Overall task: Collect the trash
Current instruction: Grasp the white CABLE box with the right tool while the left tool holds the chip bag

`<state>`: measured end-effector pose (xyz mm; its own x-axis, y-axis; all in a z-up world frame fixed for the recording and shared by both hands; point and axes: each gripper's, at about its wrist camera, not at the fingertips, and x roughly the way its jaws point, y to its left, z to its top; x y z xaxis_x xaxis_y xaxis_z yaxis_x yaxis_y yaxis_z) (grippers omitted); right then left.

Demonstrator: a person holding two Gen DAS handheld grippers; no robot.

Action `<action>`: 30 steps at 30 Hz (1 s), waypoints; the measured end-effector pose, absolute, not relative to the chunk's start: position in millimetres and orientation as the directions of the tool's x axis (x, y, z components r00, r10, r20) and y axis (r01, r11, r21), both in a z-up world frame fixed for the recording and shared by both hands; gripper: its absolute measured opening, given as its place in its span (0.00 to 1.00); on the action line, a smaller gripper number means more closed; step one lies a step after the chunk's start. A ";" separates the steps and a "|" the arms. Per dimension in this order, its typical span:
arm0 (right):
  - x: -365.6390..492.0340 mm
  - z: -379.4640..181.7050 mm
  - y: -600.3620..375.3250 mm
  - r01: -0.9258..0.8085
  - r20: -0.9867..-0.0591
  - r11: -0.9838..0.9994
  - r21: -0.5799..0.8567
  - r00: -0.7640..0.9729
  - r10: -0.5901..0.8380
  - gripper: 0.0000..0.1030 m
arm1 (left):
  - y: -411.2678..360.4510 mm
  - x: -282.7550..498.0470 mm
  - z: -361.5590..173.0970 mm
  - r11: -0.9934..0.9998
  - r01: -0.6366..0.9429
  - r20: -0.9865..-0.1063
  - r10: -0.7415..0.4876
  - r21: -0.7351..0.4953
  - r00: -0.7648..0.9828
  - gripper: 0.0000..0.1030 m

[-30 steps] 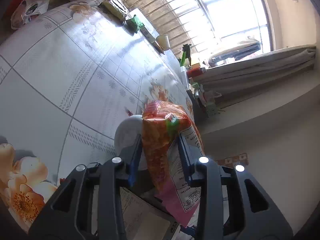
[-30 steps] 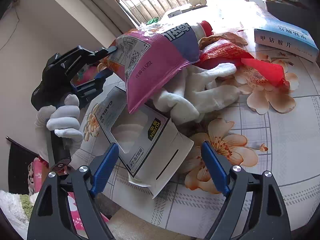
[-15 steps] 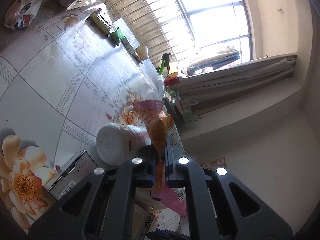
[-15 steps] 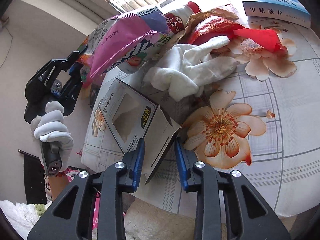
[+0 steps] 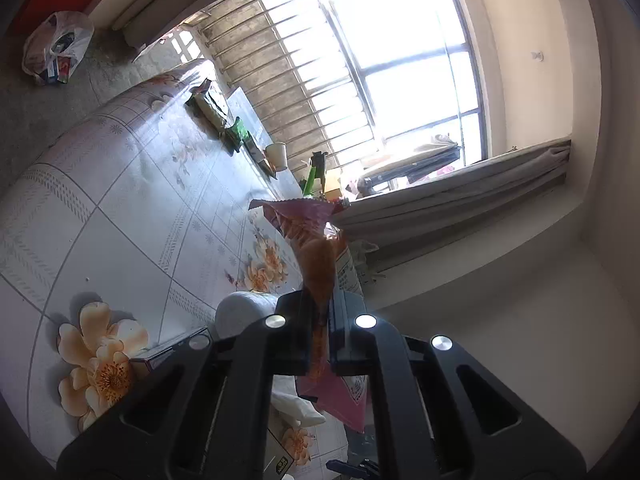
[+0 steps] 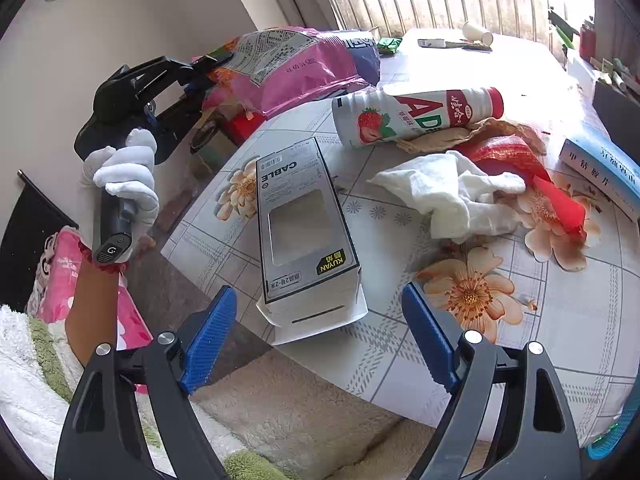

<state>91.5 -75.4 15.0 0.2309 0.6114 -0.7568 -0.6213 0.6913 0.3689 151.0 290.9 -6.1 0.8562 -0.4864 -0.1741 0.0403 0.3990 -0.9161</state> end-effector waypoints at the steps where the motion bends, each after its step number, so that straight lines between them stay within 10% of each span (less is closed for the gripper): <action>1: 96.4 15.4 -62.2 -0.643 -0.759 0.677 0.359 0.222 0.612 0.82 | 293.6 147.7 -7.8 0.393 0.039 -0.170 -0.483 -0.919 0.859 0.04; 19: 131.6 -22.0 50.4 -0.790 -0.867 0.577 0.207 0.125 0.482 0.86 | 384.9 57.2 -39.9 0.312 0.074 -0.092 -0.487 -0.947 0.869 0.04; 30: 121.9 -31.9 45.1 -0.766 -0.880 0.627 0.140 0.194 0.434 0.77 | 396.3 21.4 -38.5 0.439 0.047 -0.206 -0.512 -0.897 0.834 0.04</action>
<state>121.9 45.1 -31.9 0.1938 0.4337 -0.8800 -0.7663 0.6270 0.1403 21.4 396.3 -38.5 0.8337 -0.5121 -0.2065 0.0474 0.4389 -0.8973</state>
